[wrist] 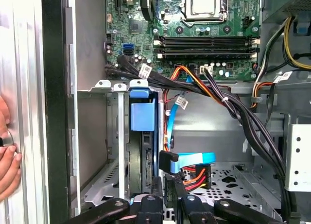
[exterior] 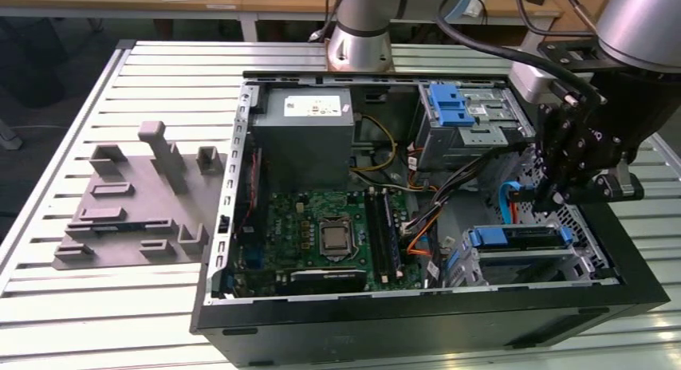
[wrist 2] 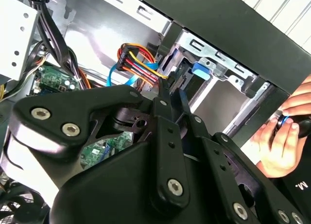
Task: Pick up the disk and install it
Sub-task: 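Insert the first disk wire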
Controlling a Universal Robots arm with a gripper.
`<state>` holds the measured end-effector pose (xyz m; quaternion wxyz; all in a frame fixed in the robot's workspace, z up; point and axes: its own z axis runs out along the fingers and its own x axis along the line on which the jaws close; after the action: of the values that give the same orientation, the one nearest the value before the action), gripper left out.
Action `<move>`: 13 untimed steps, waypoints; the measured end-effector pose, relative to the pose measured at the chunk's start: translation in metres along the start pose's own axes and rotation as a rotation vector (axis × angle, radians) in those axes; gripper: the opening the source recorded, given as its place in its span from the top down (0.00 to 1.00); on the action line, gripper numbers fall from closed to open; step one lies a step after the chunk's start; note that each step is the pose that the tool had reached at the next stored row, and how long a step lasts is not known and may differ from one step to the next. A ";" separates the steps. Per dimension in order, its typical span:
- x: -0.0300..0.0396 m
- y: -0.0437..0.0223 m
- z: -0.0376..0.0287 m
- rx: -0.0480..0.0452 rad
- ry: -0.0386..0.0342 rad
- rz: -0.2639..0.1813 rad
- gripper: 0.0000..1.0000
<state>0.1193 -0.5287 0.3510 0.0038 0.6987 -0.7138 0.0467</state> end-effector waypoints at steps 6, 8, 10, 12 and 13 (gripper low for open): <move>-0.0006 0.0000 -0.0001 0.0002 0.0006 0.000 0.77; -0.0006 0.0001 -0.0023 0.0002 0.0009 0.000 0.76; -0.0013 0.0002 -0.0037 0.0002 0.0004 0.000 0.76; -0.0031 0.0005 -0.0045 0.0002 0.0006 0.000 0.70; -0.0046 0.0008 -0.0046 0.0002 0.0006 0.000 0.70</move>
<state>0.1183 -0.5237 0.3552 0.0040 0.6987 -0.7139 0.0469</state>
